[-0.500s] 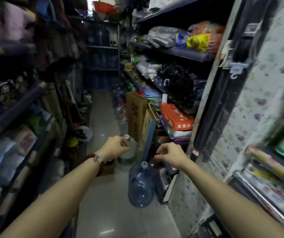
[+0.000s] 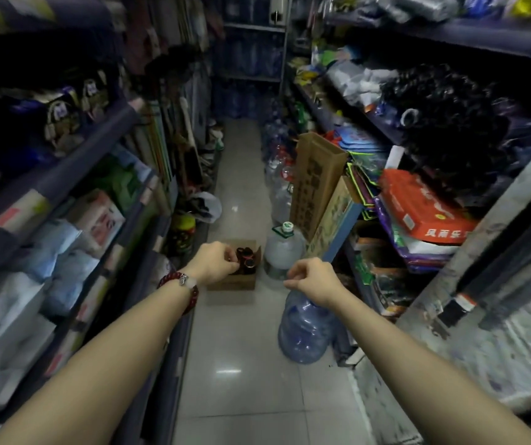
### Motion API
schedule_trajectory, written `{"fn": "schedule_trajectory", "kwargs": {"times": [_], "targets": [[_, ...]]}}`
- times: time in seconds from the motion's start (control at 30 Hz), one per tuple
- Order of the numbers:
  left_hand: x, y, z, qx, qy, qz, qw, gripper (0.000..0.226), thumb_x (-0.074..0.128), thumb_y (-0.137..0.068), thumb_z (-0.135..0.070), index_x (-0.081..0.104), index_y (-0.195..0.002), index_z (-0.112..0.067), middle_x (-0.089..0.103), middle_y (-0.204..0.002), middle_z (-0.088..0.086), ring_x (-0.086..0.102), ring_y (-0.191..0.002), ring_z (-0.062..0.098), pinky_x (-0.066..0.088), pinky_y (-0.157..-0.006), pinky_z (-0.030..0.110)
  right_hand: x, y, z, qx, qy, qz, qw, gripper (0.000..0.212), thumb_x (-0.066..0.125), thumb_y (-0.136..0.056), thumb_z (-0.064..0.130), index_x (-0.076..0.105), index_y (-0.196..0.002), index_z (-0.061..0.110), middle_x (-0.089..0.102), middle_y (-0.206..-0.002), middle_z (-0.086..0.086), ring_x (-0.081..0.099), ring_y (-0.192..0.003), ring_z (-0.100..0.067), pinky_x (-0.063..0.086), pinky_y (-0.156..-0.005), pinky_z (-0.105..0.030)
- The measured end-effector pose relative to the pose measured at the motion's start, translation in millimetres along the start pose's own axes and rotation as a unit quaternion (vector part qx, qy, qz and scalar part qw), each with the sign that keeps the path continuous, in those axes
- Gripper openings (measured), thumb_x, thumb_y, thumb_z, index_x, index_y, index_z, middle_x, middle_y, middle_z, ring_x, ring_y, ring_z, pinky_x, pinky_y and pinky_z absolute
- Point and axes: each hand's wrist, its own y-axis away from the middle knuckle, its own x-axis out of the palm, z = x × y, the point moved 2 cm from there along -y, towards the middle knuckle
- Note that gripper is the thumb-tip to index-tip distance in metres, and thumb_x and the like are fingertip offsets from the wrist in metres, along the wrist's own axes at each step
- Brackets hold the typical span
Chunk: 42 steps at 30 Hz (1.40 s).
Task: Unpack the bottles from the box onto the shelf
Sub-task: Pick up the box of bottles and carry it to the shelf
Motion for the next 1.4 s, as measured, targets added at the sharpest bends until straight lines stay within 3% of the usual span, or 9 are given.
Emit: {"fn": "schedule_trajectory", "kwargs": {"times": [0.27,0.43,0.6,0.8,0.93,1.03,1.13,1.3,1.4], "targets": [[26.2,-88.7,23.1,-0.046,-0.020,0.003,0.999,0.018,0.060,-0.087,-0.023,0.071,-0.096,-0.012,0.070,-0.108,0.010,0.063,-0.104,0.025,0.044,-0.082,0.025,11.5,-105.4,-35.0,0.016,-0.027,0.008,0.999,0.021,0.073,-0.082,0.022,0.069,-0.099,0.011,0.062,-0.081,0.002,0.055,-0.073,-0.007,0.038,-0.058,-0.011],[38.7,-159.4,31.4,-0.083,-0.008,0.014,0.996,0.018,0.059,-0.086,-0.018,0.071,-0.097,-0.010,0.070,-0.106,0.012,0.064,-0.102,0.025,0.046,-0.082,0.029,19.6,-196.2,-57.2,0.017,-0.029,0.048,0.998,0.025,0.072,-0.083,0.022,0.069,-0.104,0.010,0.064,-0.087,0.000,0.060,-0.085,-0.014,0.045,-0.075,-0.023],[40.2,-217.1,40.9,-0.114,0.010,0.015,0.993,0.018,0.056,-0.086,-0.014,0.071,-0.091,-0.008,0.071,-0.100,0.014,0.064,-0.097,0.027,0.042,-0.076,0.024,24.5,-279.0,-58.4,0.033,-0.045,0.082,0.995,0.017,0.073,-0.082,0.022,0.068,-0.095,0.013,0.065,-0.087,-0.003,0.061,-0.085,-0.016,0.044,-0.073,-0.024],[25.7,-288.8,76.5,-0.158,0.009,0.010,0.987,0.021,0.057,-0.086,-0.017,0.070,-0.101,-0.009,0.070,-0.105,0.013,0.064,-0.103,0.027,0.045,-0.080,0.027,34.3,-369.5,-47.3,0.024,-0.033,0.114,0.993,0.021,0.072,-0.081,0.023,0.070,-0.098,0.011,0.068,-0.090,-0.003,0.063,-0.089,-0.018,0.047,-0.076,-0.027],[12.6,-356.8,109.2,-0.169,0.025,0.006,0.985,0.021,0.056,-0.088,-0.017,0.069,-0.101,-0.008,0.070,-0.106,0.012,0.063,-0.101,0.024,0.043,-0.076,0.023,44.2,-443.6,-43.1,0.019,-0.028,0.100,0.994,0.022,0.074,-0.079,0.020,0.071,-0.093,0.004,0.073,-0.090,-0.011,0.067,-0.085,-0.022,0.049,-0.074,-0.028],[5.0,-418.6,136.1,-0.164,0.022,0.015,0.986,0.022,0.055,-0.087,-0.017,0.069,-0.100,-0.008,0.070,-0.107,0.013,0.063,-0.104,0.027,0.046,-0.079,0.027,54.8,-501.6,-37.5,0.015,-0.005,0.096,0.995,0.021,0.073,-0.080,0.020,0.072,-0.093,0.003,0.073,-0.090,-0.012,0.064,-0.081,-0.021,0.050,-0.077,-0.032],[3.5,-487.0,163.4,-0.146,0.014,0.043,0.988,0.017,0.061,-0.083,-0.020,0.069,-0.093,-0.009,0.070,-0.100,0.013,0.064,-0.100,0.029,0.047,-0.078,0.030,70.7,-558.5,-35.4,0.041,0.000,0.104,0.994,0.019,0.070,-0.083,0.020,0.071,-0.096,0.006,0.073,-0.096,-0.013,0.065,-0.087,-0.023,0.048,-0.078,-0.031],[16.5,-587.8,202.2,-0.151,0.013,0.067,0.986,0.021,0.059,-0.084,-0.019,0.070,-0.097,-0.008,0.071,-0.104,0.016,0.065,-0.101,0.030,0.046,-0.081,0.029,103.0,-635.8,-60.1,0.087,-0.004,0.099,0.991,0.023,0.070,-0.083,0.020,0.069,-0.100,0.004,0.071,-0.096,-0.015,0.061,-0.084,-0.021,0.032,-0.062,-0.018],[36.7,-631.2,220.2,-0.161,0.024,0.088,0.983,0.021,0.060,-0.086,-0.020,0.070,-0.098,-0.007,0.072,-0.104,0.016,0.066,-0.100,0.030,0.050,-0.085,0.032,123.1,-668.0,-88.8,0.125,-0.013,0.106,0.986,0.027,0.071,-0.083,0.020,0.066,-0.105,0.006,0.070,-0.096,-0.016,0.063,-0.089,-0.026,0.041,-0.069,-0.026]]}}
